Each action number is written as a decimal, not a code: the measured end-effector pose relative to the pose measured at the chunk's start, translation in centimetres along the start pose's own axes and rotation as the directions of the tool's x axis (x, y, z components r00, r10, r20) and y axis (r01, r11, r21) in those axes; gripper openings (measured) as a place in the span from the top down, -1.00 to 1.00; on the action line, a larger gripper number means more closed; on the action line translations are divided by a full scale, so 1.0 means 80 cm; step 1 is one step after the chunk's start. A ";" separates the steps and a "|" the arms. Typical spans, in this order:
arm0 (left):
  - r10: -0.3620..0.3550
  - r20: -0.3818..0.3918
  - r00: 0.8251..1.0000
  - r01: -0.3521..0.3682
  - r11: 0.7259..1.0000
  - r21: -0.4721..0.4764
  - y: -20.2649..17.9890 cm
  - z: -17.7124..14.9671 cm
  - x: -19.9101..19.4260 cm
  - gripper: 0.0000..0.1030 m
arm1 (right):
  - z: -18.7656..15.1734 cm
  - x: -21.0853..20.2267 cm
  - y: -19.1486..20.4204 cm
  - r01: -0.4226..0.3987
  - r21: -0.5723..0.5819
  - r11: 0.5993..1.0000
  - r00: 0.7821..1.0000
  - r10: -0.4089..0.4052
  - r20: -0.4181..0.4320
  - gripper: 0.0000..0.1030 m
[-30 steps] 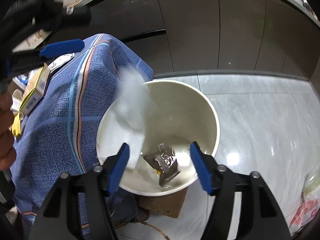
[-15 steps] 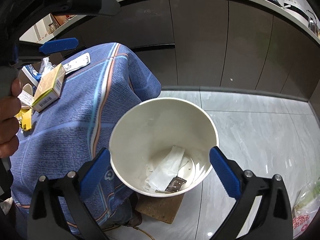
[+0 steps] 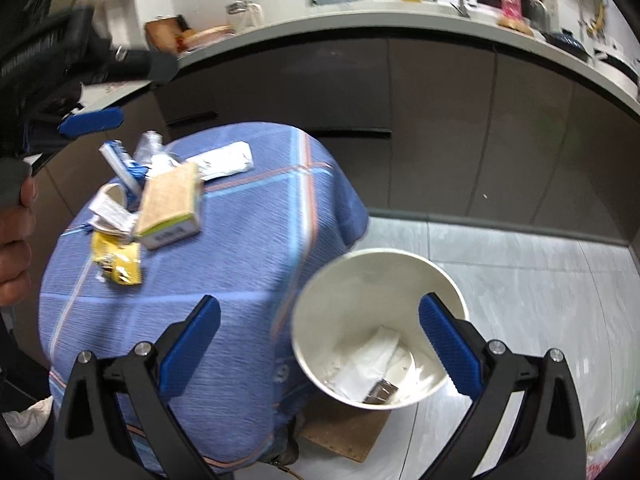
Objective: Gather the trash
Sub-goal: 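Return to the table and grasp the yellow wrapper with the right tool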
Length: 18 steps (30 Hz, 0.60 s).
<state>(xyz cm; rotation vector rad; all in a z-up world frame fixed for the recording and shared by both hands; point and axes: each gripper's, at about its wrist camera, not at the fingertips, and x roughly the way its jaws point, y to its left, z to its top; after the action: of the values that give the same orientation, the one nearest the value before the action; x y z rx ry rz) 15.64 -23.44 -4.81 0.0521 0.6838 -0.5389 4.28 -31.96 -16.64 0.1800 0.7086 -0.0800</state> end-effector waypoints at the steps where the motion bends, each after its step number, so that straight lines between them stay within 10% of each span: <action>1: 0.023 0.007 1.000 -0.023 1.000 -0.015 0.014 -0.002 -0.011 -0.84 | 0.003 -0.003 0.007 -0.012 -0.009 1.000 1.000 0.012 0.005 -0.93; 18: 0.209 -0.079 0.975 -0.221 0.955 -0.200 0.191 -0.079 -0.128 -0.84 | 0.016 -0.004 0.147 -0.300 -0.188 0.935 0.953 0.302 -0.017 -0.94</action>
<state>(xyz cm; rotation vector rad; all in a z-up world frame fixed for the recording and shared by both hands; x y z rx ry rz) 12.82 -4.21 -5.39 -0.0540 0.7772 -0.2553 6.48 -20.65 -13.87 0.1040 0.6648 0.2795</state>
